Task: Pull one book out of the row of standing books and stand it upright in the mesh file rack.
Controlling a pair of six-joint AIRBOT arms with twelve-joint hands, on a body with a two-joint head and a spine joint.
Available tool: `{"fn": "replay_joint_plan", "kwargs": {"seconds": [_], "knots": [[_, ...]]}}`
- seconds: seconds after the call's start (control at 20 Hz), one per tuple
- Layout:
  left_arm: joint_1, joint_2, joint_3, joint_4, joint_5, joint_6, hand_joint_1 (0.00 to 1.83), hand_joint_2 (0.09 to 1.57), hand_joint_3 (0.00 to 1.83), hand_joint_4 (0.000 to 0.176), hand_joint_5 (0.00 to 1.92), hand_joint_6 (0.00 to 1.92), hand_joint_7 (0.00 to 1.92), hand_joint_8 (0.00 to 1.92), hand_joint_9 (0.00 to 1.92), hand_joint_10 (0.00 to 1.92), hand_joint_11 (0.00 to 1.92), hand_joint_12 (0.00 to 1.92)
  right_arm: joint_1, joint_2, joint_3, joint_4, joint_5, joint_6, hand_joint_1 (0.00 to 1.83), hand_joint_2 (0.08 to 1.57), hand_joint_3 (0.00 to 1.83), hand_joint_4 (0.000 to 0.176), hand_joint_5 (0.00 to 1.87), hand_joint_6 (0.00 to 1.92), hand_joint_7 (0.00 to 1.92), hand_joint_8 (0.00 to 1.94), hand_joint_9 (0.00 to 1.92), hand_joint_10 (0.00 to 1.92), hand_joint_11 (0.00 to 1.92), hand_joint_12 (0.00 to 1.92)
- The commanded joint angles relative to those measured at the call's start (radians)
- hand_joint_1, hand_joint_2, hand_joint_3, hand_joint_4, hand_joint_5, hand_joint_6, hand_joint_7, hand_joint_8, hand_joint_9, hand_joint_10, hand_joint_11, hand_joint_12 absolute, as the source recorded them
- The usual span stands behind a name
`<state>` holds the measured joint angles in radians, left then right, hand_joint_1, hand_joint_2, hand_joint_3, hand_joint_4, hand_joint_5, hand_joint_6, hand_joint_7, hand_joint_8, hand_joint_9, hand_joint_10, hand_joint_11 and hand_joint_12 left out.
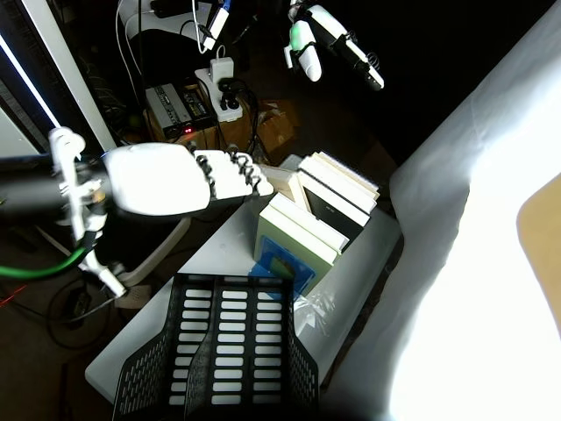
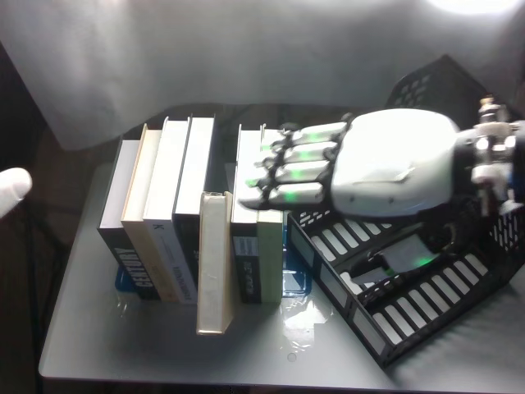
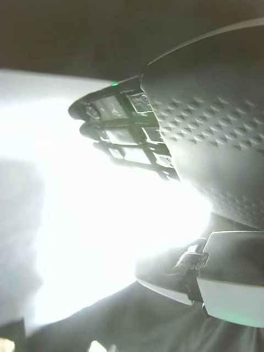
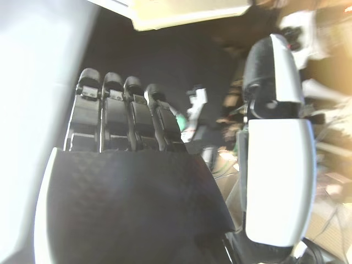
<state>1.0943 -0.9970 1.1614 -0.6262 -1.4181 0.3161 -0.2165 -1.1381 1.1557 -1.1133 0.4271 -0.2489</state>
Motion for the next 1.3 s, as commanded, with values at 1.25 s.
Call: {"fn": "replay_joint_plan", "kwargs": {"seconds": [1.25], "knots": [[-0.013,0.006,0.063,-0.006,-0.112,-0.005,0.46,1.31,0.0,0.0,0.0,0.0,0.0,0.0,0.0,0.0,0.0,0.0,0.077,-0.332,0.255,-0.538,0.019,0.357,0.78,1.01,0.0,0.0,0.0,0.0,0.0,0.0,0.0,0.0,0.0,0.0]]}}
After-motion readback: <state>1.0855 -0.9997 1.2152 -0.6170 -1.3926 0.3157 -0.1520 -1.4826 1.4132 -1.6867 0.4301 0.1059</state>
